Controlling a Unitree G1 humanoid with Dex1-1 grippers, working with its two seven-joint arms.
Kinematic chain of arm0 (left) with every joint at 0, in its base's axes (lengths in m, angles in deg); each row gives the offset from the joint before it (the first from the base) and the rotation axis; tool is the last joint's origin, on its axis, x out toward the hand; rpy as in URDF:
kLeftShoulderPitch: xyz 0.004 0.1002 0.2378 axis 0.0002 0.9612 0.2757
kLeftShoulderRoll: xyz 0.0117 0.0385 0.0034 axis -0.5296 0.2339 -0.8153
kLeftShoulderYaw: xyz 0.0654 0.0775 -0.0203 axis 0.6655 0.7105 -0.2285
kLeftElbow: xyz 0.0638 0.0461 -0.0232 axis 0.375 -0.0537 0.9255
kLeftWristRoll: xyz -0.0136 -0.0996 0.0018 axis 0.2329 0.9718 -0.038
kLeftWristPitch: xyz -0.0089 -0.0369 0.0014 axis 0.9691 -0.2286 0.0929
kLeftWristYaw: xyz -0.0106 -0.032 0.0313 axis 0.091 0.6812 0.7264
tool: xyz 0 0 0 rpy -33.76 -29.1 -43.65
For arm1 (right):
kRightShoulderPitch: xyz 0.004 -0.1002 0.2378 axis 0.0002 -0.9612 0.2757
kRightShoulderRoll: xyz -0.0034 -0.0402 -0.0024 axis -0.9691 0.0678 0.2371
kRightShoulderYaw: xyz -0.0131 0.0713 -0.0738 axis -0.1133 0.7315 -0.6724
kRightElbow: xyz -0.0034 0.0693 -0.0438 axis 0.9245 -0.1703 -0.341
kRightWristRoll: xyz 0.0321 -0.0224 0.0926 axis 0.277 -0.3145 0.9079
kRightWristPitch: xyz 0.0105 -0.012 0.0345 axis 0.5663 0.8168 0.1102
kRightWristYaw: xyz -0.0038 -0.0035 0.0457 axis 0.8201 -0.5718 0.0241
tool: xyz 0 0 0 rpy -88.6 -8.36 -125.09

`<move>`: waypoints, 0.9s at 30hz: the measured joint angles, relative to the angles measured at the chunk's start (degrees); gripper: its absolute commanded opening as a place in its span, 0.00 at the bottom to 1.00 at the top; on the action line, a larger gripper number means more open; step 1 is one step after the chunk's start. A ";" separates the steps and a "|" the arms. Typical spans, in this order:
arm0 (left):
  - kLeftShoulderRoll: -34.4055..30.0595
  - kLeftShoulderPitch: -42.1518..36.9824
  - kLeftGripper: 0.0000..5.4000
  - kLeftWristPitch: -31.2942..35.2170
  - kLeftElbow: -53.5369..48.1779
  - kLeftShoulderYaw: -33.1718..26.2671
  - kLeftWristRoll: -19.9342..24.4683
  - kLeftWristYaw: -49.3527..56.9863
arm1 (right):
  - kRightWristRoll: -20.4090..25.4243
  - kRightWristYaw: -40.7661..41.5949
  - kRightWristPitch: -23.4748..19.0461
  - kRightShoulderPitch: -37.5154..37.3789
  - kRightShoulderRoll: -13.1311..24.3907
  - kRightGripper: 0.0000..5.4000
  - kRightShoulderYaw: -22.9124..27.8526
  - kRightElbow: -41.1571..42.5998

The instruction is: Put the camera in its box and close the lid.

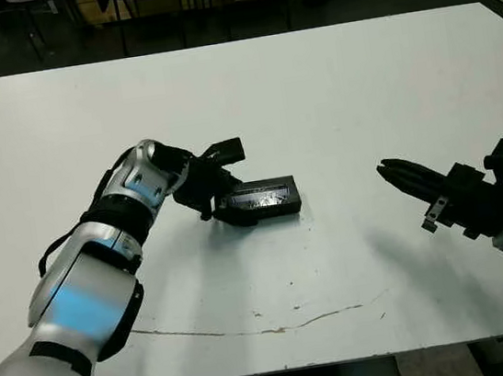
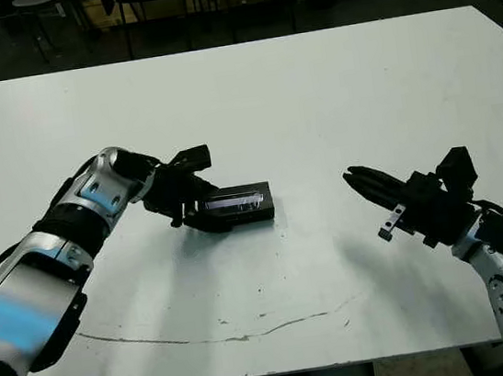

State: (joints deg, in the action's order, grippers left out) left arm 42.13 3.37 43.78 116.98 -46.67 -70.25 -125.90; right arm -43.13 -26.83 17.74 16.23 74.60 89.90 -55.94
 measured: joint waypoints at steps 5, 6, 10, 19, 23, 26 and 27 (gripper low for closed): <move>-1.23 0.65 0.86 -0.78 -1.67 -0.11 0.11 1.06 | -0.01 0.08 0.24 -0.01 -0.14 0.00 -0.07 0.01; -1.56 0.83 0.89 -1.10 -2.16 -0.12 0.13 1.19 | -0.02 0.07 0.29 -0.03 -0.14 0.00 -0.06 0.04; -3.06 1.88 1.00 -1.46 -3.77 -0.34 0.83 1.24 | -0.02 -0.32 0.35 -0.34 -0.14 0.00 -0.05 1.36; -9.86 6.32 1.00 -2.99 -6.43 -2.44 3.73 0.95 | 1.17 -0.49 -0.51 -0.46 -0.20 0.00 -0.05 1.48; -15.22 9.43 1.00 -9.10 -8.46 -3.74 4.82 -0.49 | 1.00 -0.15 -0.47 -0.48 -0.31 0.00 -0.09 0.62; -19.88 13.77 1.00 -12.42 -13.51 -5.96 5.93 -0.74 | 0.65 -0.46 -0.45 -0.49 -0.35 0.00 -0.18 0.75; -21.31 15.77 1.00 -12.26 -16.59 -7.15 6.88 -0.47 | 0.60 -0.61 -0.44 -0.49 -0.37 0.00 -0.22 0.86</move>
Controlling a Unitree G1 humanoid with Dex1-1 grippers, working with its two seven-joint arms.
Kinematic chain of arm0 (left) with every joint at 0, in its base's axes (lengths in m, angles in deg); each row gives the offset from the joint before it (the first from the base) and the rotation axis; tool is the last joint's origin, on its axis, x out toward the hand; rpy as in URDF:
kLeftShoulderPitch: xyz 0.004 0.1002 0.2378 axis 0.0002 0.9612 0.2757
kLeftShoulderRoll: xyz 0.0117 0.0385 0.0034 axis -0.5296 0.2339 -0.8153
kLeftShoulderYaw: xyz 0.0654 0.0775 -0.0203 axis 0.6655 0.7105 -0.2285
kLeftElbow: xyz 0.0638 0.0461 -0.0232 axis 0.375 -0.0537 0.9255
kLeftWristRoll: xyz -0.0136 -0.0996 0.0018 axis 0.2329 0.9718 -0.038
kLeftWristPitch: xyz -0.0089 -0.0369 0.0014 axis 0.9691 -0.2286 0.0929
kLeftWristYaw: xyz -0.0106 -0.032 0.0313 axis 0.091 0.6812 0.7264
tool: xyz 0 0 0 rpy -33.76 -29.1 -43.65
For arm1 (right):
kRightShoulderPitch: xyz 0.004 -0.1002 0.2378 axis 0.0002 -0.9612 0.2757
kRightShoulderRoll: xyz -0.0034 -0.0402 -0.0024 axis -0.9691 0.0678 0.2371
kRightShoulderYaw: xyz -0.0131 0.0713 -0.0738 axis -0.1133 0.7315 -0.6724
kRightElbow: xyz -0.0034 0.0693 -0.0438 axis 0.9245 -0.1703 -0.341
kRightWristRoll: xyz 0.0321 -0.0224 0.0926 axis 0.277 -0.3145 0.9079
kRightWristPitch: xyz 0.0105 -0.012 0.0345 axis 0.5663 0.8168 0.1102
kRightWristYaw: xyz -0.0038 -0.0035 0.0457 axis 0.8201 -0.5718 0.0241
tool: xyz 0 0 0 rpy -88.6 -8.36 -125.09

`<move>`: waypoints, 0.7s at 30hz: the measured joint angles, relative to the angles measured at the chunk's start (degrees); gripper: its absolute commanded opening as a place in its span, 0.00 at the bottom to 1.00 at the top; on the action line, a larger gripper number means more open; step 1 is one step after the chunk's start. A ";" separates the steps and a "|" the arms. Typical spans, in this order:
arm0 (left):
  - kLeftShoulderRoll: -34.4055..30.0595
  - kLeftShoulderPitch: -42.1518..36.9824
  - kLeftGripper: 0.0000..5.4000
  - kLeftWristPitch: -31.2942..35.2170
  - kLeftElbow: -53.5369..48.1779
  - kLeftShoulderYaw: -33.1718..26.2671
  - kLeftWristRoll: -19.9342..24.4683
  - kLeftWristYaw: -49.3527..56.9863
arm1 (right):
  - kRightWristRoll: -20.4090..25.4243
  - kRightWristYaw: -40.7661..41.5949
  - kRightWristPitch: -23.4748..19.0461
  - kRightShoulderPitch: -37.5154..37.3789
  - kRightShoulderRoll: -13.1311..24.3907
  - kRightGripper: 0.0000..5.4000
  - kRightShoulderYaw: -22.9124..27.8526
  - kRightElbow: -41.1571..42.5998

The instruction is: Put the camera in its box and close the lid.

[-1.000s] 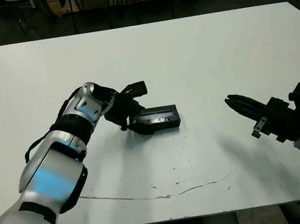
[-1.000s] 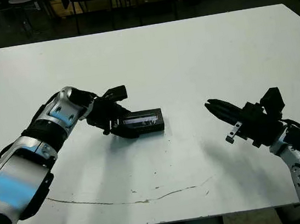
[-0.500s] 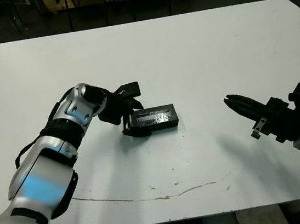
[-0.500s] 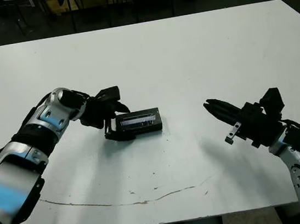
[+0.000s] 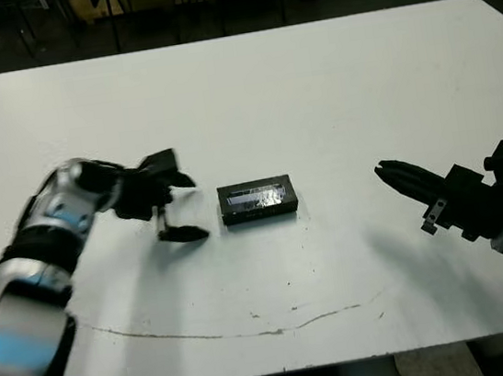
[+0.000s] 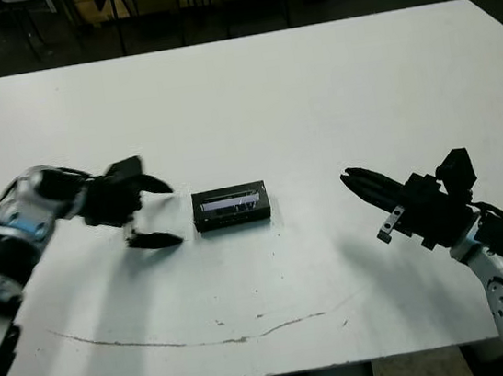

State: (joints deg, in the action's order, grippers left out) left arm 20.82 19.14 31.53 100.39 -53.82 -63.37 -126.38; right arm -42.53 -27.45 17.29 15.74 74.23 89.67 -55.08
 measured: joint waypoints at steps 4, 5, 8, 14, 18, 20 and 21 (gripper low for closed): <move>-4.20 13.24 0.97 6.69 -18.44 -7.28 4.81 4.68 | -0.03 -0.70 -0.04 -0.02 -0.04 0.00 -0.01 0.80; -4.46 16.75 0.95 8.88 -23.43 -9.26 5.71 6.82 | -0.25 -1.03 -0.02 0.00 -0.04 0.00 -0.03 0.82; -3.83 25.46 0.85 15.38 -38.17 -15.52 8.60 15.27 | -1.18 -1.37 0.14 0.29 -0.07 0.00 -0.39 0.32; 6.80 30.37 0.63 24.51 -60.05 -21.42 13.51 34.75 | -4.23 -3.34 2.38 0.95 -1.07 0.00 -0.99 -2.88; 16.35 29.26 0.49 28.71 -63.61 -16.75 12.49 45.36 | -5.60 -5.89 5.55 1.16 -2.37 0.00 -0.55 -5.23; 20.67 27.51 0.42 30.55 -63.69 -13.42 10.81 49.70 | -5.87 -6.86 6.68 1.25 -3.32 0.00 -0.53 -5.99; 22.62 26.54 0.38 31.67 -63.56 -11.94 10.13 51.51 | -5.88 -7.24 6.85 1.22 -3.52 0.00 -0.52 -6.08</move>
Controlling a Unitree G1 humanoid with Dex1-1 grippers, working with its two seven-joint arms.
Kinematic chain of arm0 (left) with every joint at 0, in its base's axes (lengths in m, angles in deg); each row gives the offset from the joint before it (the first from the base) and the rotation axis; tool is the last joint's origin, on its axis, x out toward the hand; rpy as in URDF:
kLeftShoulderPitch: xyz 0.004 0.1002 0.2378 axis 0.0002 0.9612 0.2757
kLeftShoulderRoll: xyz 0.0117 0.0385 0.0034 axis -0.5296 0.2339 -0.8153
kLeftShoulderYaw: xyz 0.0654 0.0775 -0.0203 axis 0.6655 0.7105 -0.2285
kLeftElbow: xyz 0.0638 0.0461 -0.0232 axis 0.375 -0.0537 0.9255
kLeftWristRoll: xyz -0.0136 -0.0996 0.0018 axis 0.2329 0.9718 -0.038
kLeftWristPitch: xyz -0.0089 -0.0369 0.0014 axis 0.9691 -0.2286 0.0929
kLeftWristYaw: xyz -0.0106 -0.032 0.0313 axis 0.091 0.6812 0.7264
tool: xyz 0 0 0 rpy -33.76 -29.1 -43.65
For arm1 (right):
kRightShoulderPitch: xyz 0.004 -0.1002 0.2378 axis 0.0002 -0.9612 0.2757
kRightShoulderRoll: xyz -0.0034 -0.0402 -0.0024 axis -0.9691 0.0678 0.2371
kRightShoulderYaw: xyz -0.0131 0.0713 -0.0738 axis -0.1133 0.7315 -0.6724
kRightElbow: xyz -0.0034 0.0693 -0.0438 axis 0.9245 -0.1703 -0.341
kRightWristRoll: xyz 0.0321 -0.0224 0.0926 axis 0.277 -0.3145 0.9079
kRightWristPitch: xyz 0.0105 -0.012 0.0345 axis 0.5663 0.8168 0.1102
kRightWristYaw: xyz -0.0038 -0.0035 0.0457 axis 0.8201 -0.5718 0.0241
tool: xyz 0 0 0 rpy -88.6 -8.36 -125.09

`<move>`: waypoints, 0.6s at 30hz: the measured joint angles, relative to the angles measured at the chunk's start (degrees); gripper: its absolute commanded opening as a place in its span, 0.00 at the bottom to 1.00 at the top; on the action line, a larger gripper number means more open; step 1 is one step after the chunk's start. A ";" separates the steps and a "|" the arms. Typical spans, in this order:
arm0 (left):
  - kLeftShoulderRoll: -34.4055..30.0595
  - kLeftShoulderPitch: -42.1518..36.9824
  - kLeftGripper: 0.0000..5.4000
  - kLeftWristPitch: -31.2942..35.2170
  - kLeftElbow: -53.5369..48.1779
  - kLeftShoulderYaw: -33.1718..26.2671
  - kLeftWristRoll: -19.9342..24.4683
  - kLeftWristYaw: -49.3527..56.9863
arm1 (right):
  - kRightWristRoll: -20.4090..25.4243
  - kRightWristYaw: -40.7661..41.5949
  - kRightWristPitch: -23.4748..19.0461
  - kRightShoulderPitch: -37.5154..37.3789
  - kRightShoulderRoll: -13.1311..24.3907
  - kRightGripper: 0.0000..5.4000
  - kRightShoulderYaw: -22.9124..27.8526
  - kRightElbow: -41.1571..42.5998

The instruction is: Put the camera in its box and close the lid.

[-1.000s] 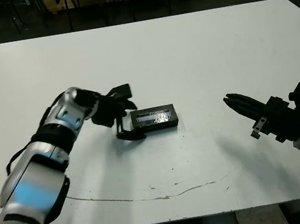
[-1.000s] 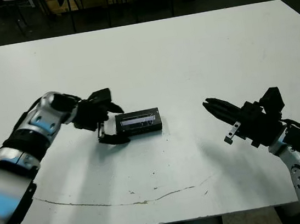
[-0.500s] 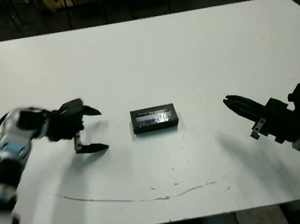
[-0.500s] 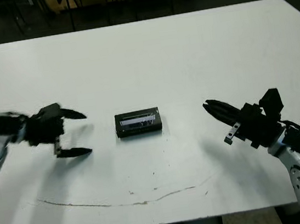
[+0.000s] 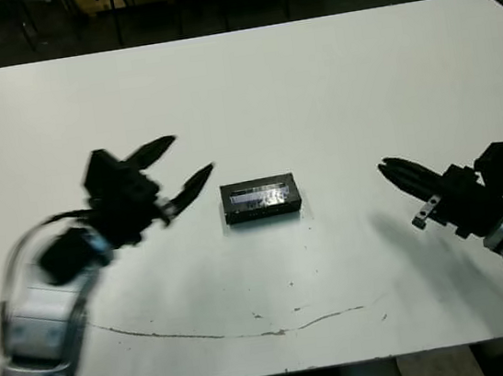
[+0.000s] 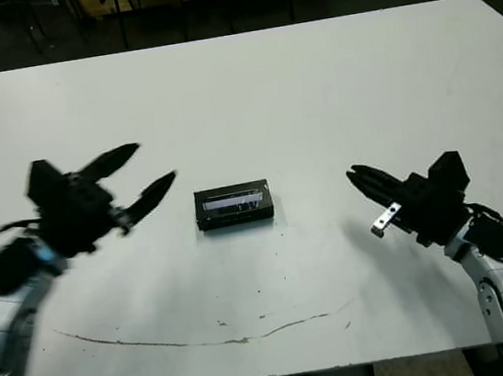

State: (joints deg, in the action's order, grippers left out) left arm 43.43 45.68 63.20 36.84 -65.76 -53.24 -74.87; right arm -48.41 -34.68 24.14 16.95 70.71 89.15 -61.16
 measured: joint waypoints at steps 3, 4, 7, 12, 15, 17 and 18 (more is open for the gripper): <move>5.01 -3.14 0.27 4.78 1.71 3.15 -1.15 4.47 | -0.10 -0.25 0.31 -0.14 -0.03 0.00 0.13 0.08; 6.26 -3.94 0.24 6.61 2.35 3.78 -1.49 5.87 | -0.36 -0.71 0.31 -0.38 0.00 0.00 0.18 0.35; 9.65 -5.81 0.13 12.93 4.37 5.53 -3.78 10.95 | -1.20 -2.27 0.19 -1.46 0.08 0.00 0.27 2.45; 13.83 -7.50 0.00 15.01 10.64 7.17 -6.75 15.90 | -1.21 -4.21 -2.07 -3.09 0.15 0.00 0.33 5.83; 16.33 -7.54 0.00 15.09 14.00 6.88 -6.91 17.18 | -1.31 -4.71 -2.48 -3.50 0.18 0.00 0.33 6.66; 17.17 -7.50 0.00 15.12 15.21 6.62 -6.91 17.35 | -1.21 -4.84 -3.17 -3.51 0.21 0.00 0.34 6.95; 17.52 -7.48 0.00 15.15 15.93 6.54 -6.96 17.56 | -1.06 -4.82 -3.46 -3.51 0.21 0.00 0.34 6.97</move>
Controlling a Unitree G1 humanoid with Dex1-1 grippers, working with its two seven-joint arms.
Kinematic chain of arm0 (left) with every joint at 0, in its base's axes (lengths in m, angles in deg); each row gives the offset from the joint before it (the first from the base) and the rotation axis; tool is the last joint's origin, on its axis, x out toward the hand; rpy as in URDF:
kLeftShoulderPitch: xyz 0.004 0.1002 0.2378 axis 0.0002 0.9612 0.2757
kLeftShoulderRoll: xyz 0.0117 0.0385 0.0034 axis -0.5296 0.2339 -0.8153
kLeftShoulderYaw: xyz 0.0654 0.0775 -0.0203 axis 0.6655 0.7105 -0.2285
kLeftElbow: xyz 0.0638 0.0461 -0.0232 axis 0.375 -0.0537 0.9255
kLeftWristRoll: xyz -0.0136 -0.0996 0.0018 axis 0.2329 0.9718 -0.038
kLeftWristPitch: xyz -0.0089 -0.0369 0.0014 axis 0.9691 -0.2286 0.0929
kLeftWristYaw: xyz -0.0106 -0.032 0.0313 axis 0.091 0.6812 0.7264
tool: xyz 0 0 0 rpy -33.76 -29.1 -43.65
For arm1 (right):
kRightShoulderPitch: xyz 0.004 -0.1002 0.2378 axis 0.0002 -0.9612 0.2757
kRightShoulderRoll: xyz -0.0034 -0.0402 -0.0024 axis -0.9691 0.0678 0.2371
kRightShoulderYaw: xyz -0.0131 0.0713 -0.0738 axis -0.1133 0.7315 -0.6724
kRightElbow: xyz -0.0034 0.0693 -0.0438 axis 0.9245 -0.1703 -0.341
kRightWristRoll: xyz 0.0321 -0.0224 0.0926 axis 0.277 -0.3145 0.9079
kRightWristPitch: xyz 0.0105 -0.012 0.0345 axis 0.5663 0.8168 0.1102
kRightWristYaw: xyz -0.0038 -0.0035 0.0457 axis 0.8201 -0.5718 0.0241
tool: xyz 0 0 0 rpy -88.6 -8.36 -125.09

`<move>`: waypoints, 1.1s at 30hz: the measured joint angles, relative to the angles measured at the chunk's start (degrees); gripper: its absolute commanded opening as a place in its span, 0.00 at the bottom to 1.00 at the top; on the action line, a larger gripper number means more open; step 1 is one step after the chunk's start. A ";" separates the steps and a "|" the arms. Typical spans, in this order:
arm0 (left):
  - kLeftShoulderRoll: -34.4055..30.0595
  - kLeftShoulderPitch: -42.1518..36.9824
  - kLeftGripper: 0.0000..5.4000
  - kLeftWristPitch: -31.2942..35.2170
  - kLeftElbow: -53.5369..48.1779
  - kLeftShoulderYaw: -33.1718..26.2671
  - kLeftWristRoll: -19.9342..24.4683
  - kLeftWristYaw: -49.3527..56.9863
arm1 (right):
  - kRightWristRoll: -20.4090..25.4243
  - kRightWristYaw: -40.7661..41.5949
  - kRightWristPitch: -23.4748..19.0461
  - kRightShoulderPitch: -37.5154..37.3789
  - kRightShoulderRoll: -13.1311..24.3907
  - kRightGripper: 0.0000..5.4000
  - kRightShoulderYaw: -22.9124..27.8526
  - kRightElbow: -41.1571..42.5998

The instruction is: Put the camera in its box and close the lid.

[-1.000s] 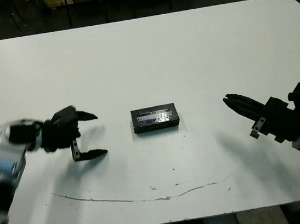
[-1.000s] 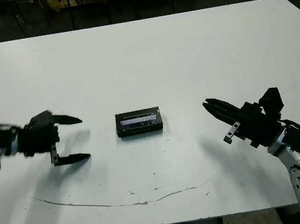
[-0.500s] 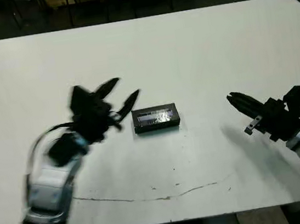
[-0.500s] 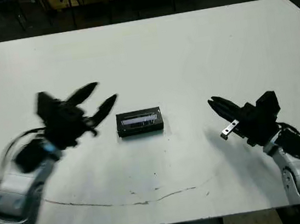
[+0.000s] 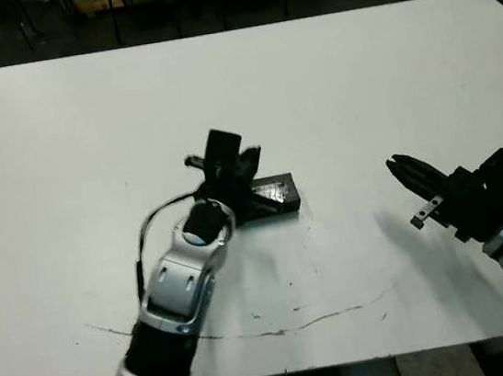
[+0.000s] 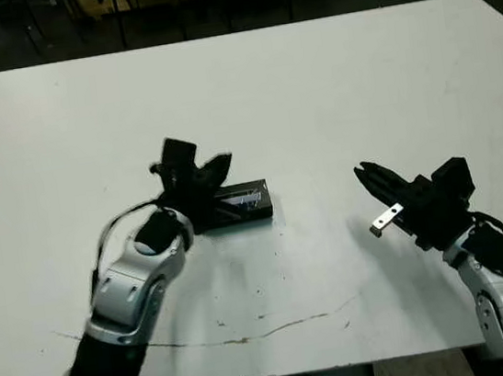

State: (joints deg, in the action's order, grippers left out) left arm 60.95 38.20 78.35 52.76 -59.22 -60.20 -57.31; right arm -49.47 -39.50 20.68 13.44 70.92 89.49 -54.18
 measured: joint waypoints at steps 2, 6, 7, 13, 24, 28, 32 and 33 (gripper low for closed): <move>0.11 0.29 0.00 0.08 1.47 0.05 -0.15 0.05 | 0.10 0.03 -0.04 -0.01 0.01 0.00 0.00 0.00; -0.17 1.30 0.00 -0.30 4.39 0.42 -1.22 0.01 | 0.01 0.21 -0.01 -0.02 0.06 0.00 0.00 -0.01; -0.26 1.27 0.00 -0.72 4.94 0.51 -1.55 0.00 | 0.01 0.22 -0.01 -0.01 0.07 0.00 0.00 0.00; -0.83 1.22 0.00 -2.07 7.44 1.47 -2.94 -1.44 | 0.27 0.78 -0.32 -0.14 0.08 0.00 0.00 0.10; -2.09 0.05 0.00 -5.13 11.75 0.16 -3.42 -4.09 | 0.12 -0.11 -2.11 -1.56 0.25 0.00 -0.04 3.35; -5.10 4.35 0.00 -5.62 4.43 -1.03 -2.56 -6.46 | 0.23 -0.12 -2.11 -2.23 0.24 0.00 0.00 4.24; -10.88 10.48 0.00 -11.14 -2.93 -3.09 -1.62 -10.63 | 0.81 -0.46 -2.10 -2.66 -0.13 0.00 0.02 6.48; -12.15 11.23 0.00 -12.76 -4.21 -4.71 -0.94 -11.35 | 1.18 -0.53 -2.05 -2.75 -0.30 0.00 0.05 6.65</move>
State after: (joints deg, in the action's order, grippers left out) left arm 48.81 49.43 65.59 48.56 -63.93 -61.14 -68.66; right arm -48.29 -40.03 18.64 10.70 70.61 89.54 -47.53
